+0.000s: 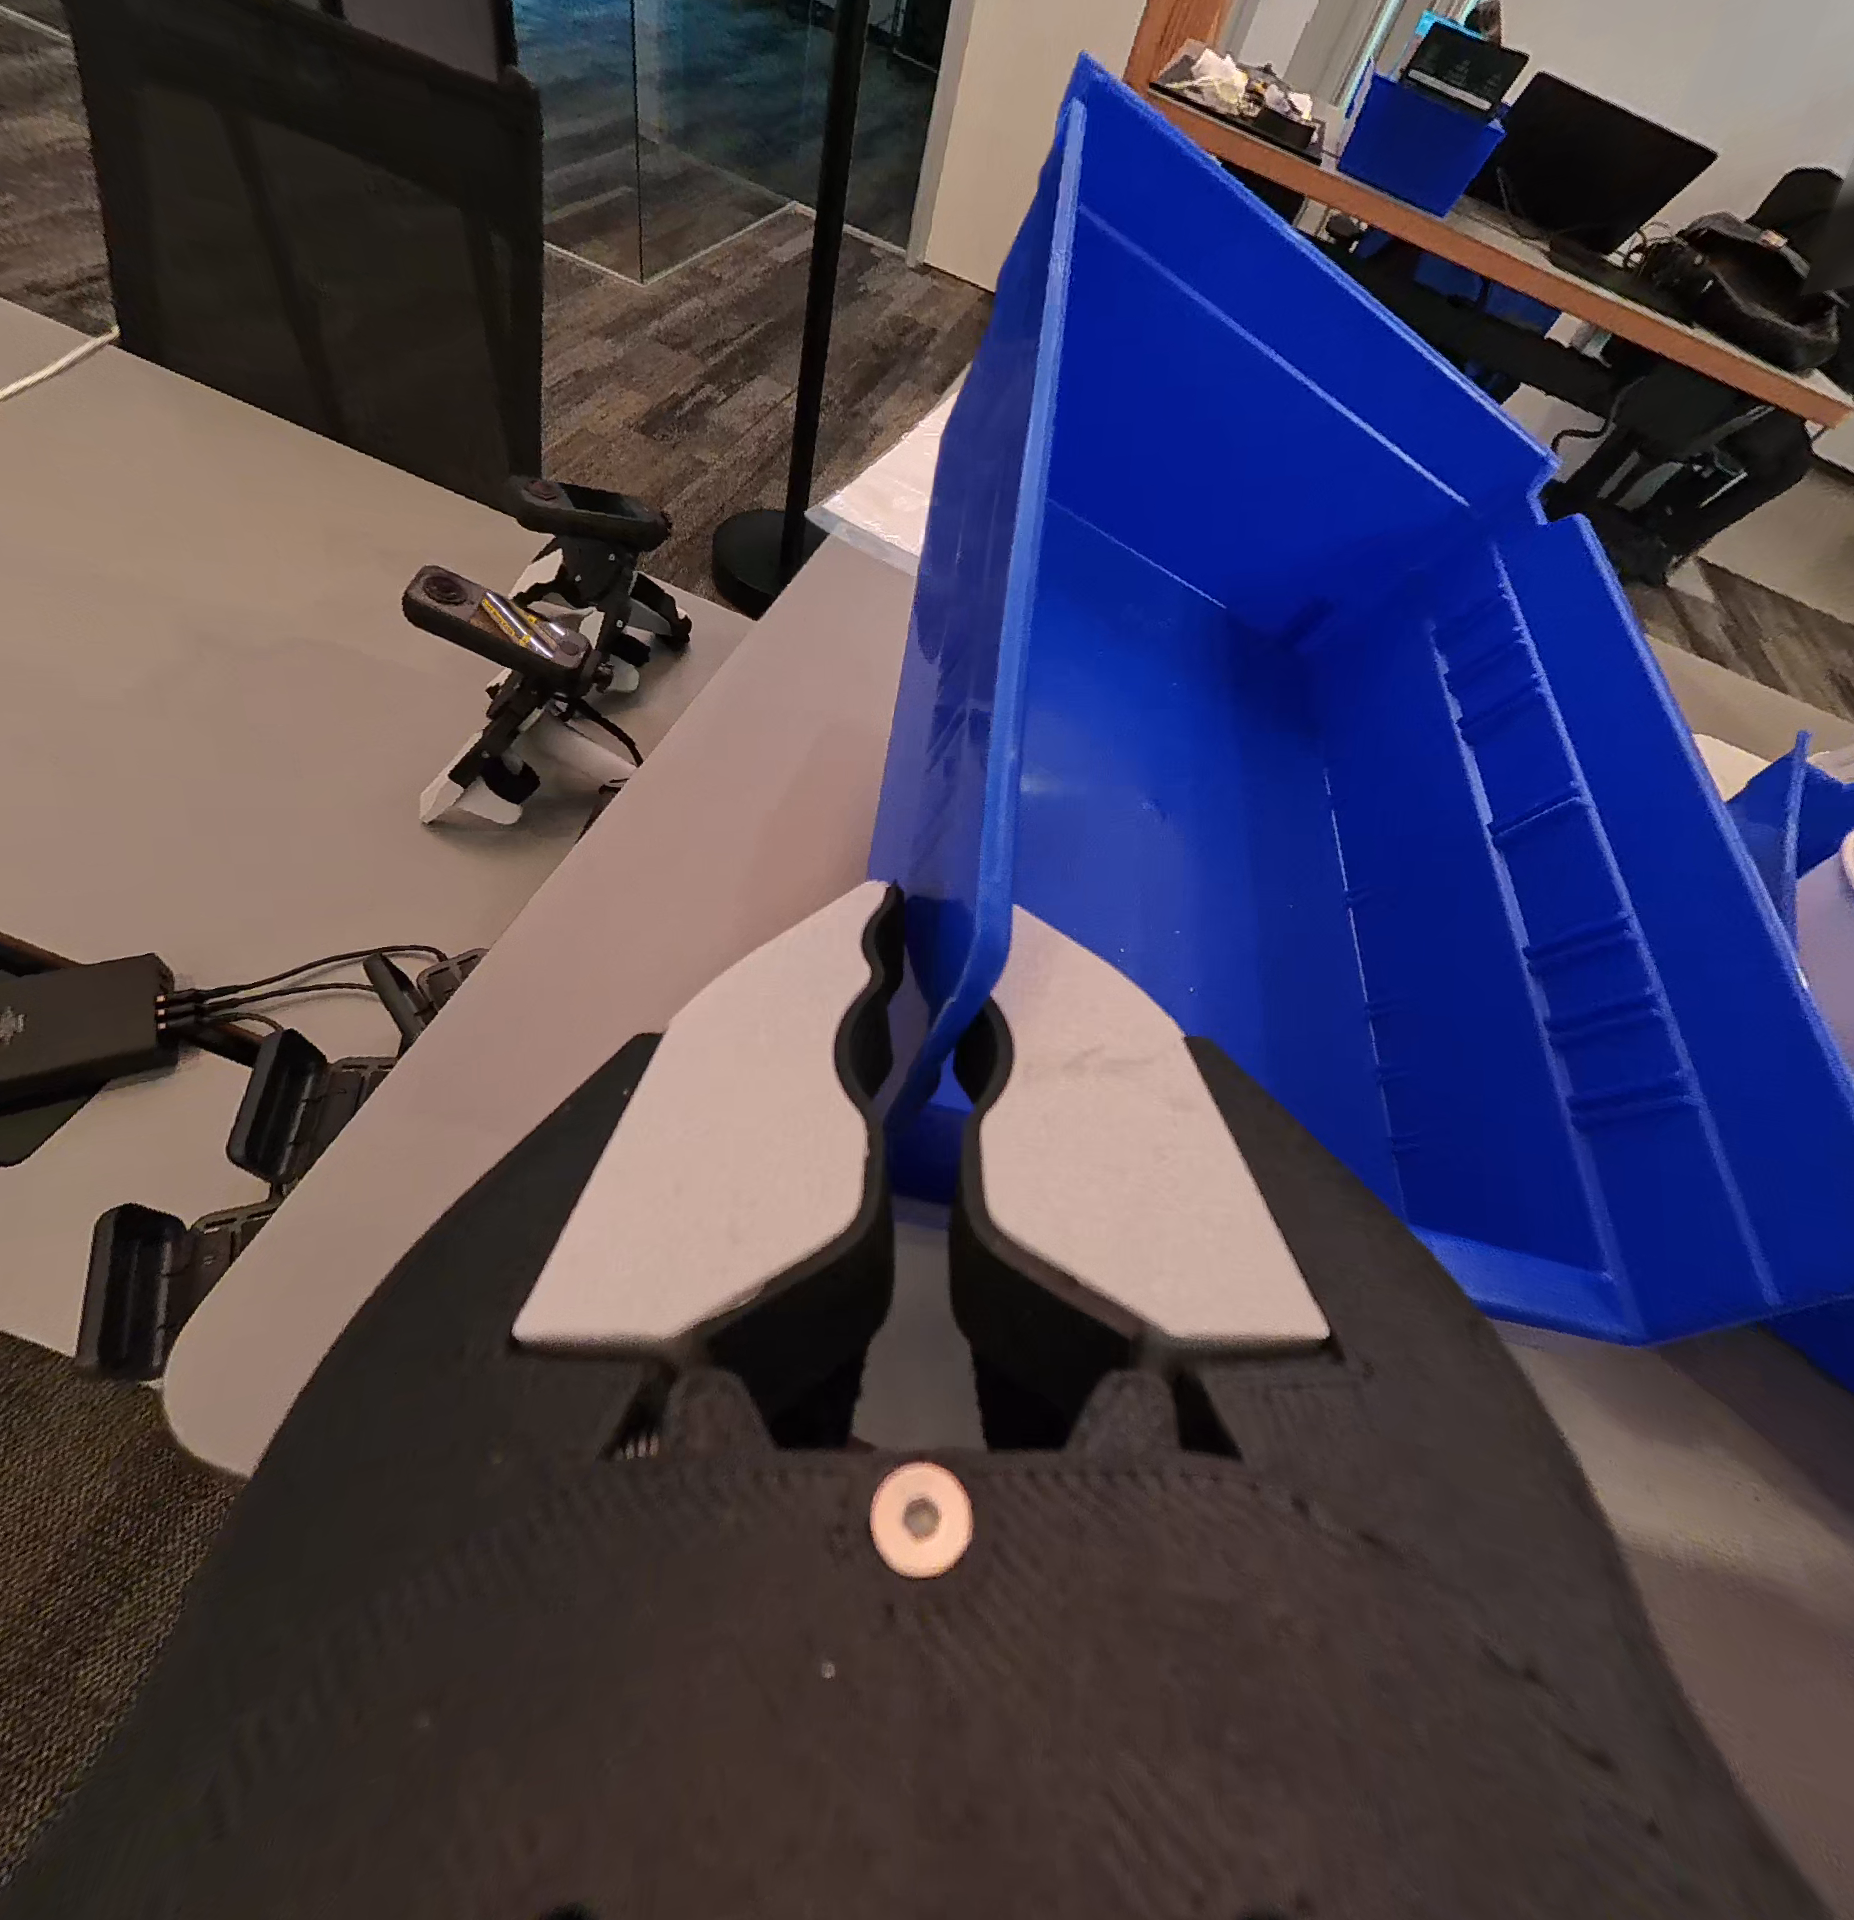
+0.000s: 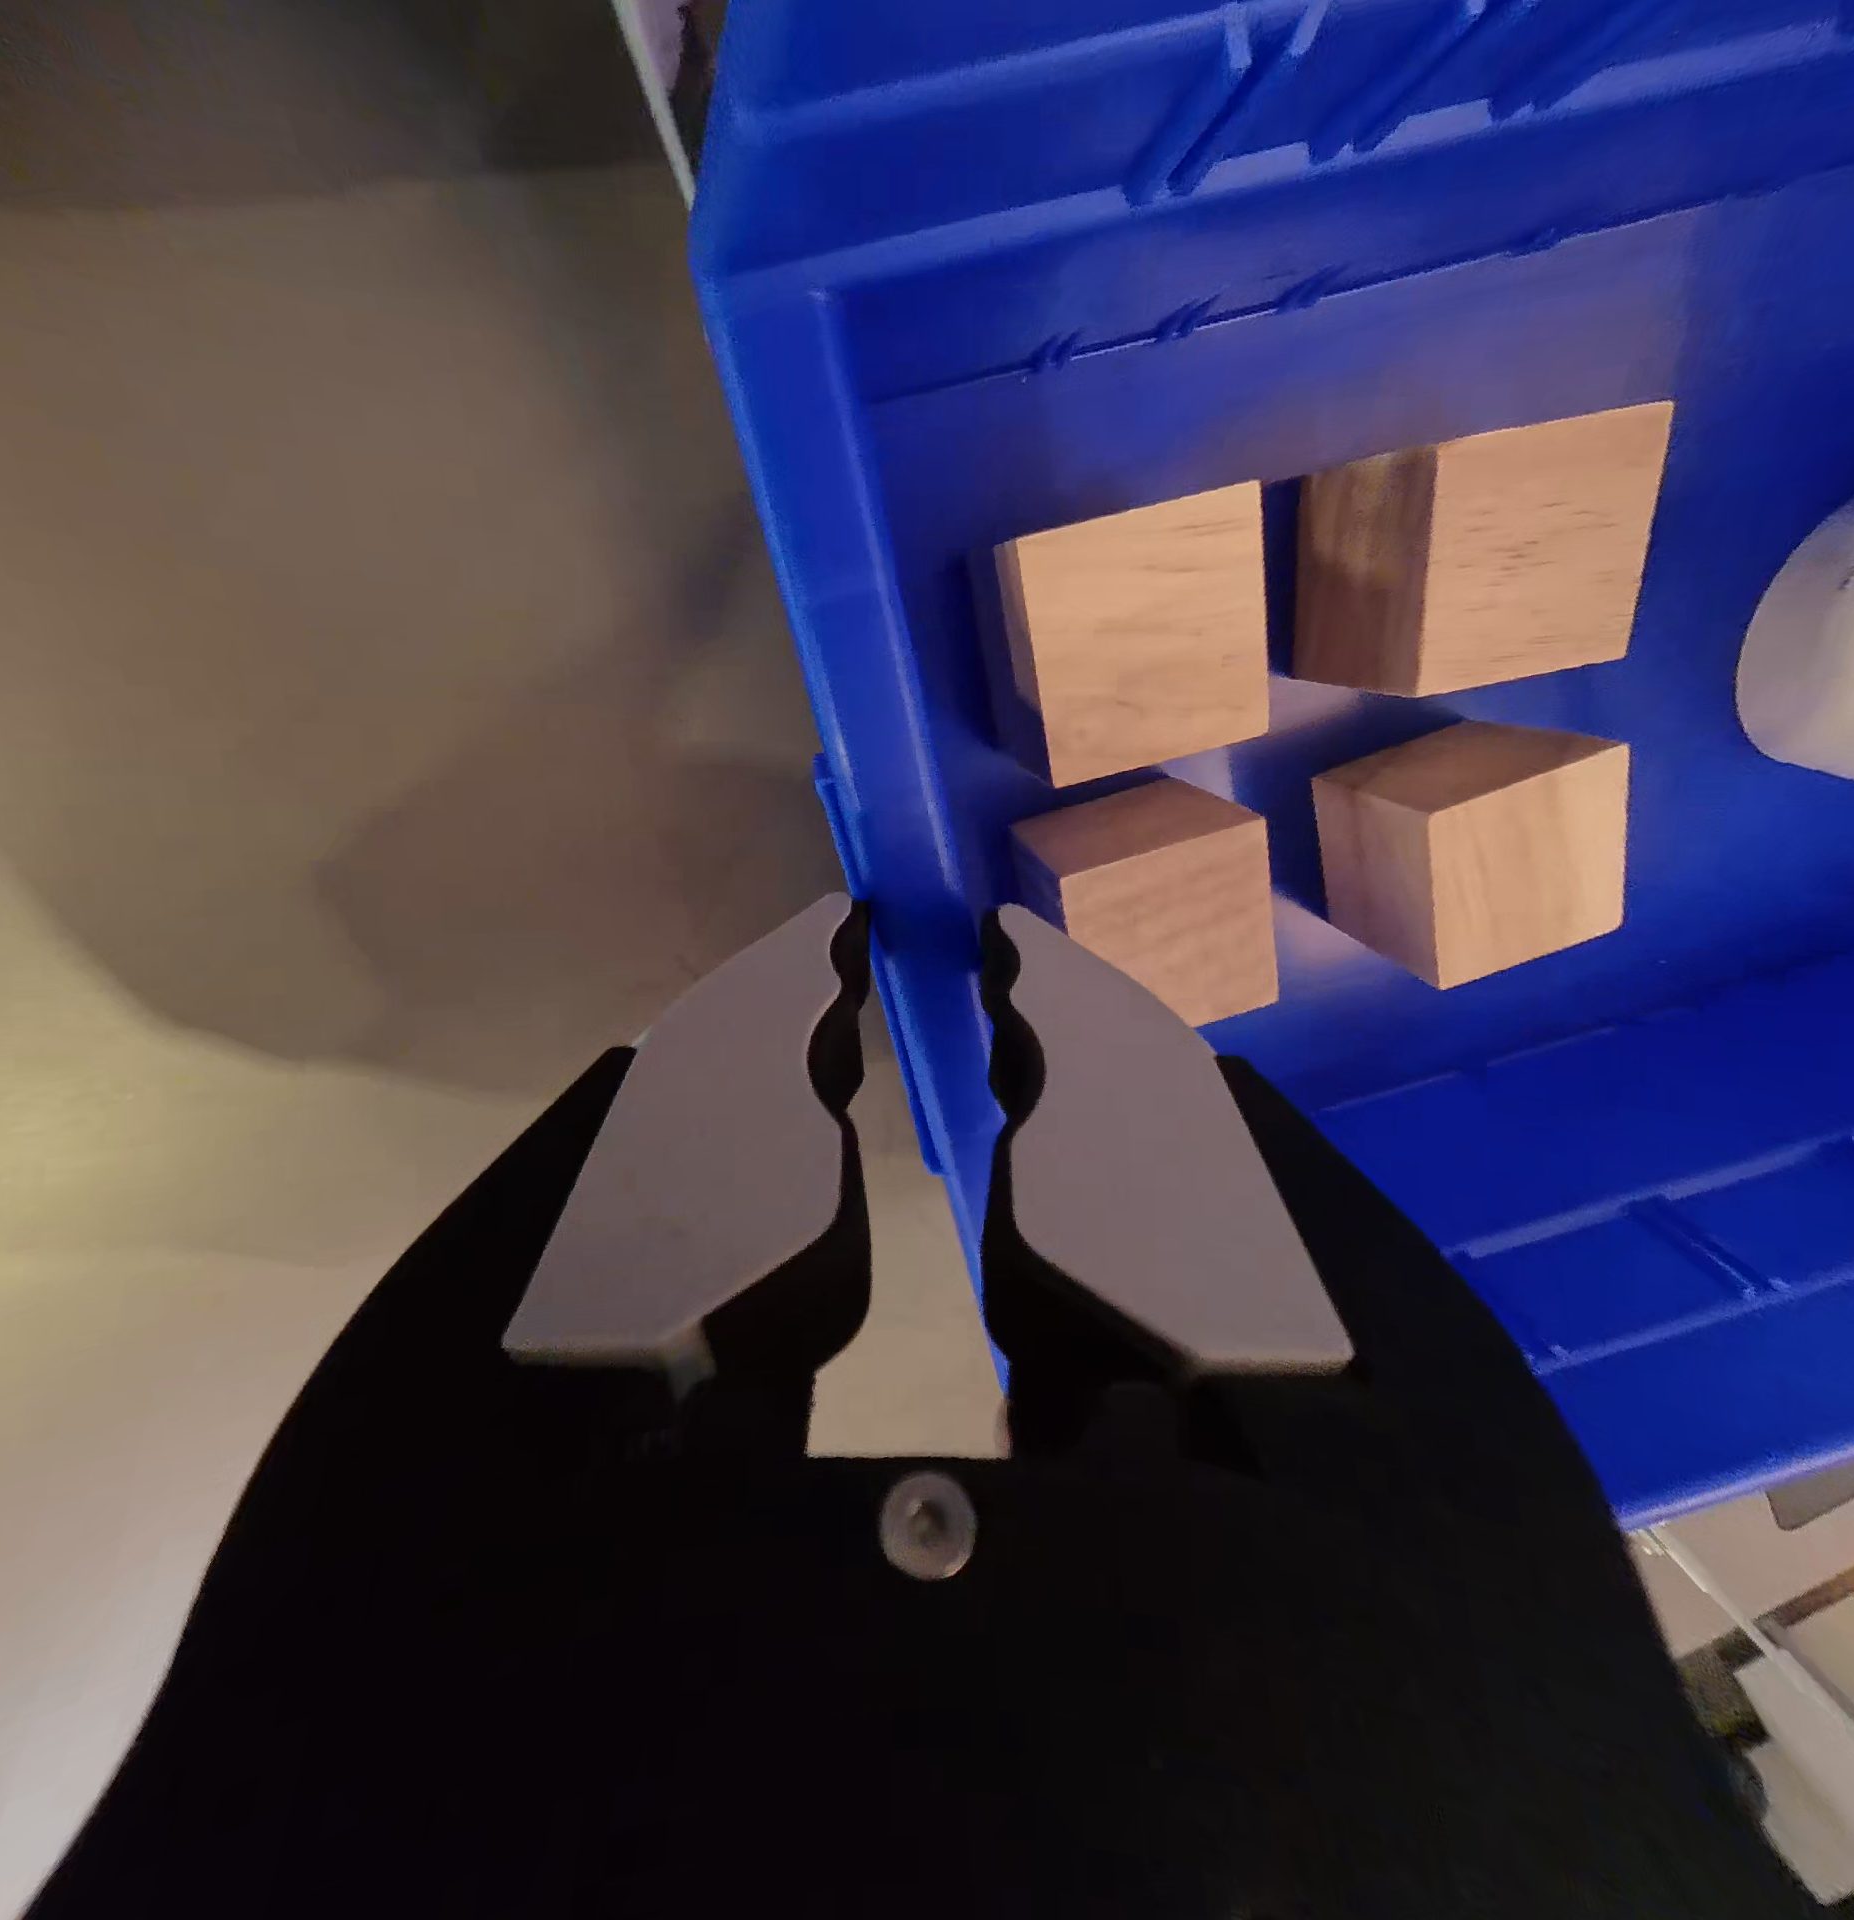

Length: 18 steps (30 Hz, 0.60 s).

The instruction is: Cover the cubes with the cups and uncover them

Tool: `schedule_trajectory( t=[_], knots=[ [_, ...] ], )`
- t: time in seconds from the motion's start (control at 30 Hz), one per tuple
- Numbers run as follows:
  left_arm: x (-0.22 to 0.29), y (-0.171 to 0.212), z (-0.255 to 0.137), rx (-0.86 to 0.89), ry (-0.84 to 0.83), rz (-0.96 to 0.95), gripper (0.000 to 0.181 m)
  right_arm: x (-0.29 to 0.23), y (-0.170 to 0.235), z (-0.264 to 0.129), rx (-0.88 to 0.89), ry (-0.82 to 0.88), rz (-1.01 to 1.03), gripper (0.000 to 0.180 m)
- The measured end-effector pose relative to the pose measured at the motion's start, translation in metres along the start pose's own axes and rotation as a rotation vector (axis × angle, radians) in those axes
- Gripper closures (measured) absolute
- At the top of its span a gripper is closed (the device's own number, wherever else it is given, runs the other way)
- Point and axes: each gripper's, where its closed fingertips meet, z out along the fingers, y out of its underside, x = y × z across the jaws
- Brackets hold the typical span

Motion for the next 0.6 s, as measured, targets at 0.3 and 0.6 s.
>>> schedule_trajectory(
  t=[0.3, 0.6],
  knots=[
    [-0.015, 0.001, -0.006, 0.018, -0.023, -0.023, 0.173, 0.033, -0.029, 0.010, 0.022, 0.038, 0.189, 0.159],
    [-0.038, 0.001, -0.014, 0.045, -0.084, -0.045, 0.173, 0.133, -0.072, 0.033, 0.037, 0.109, 0.493, 0.161]
  ],
)
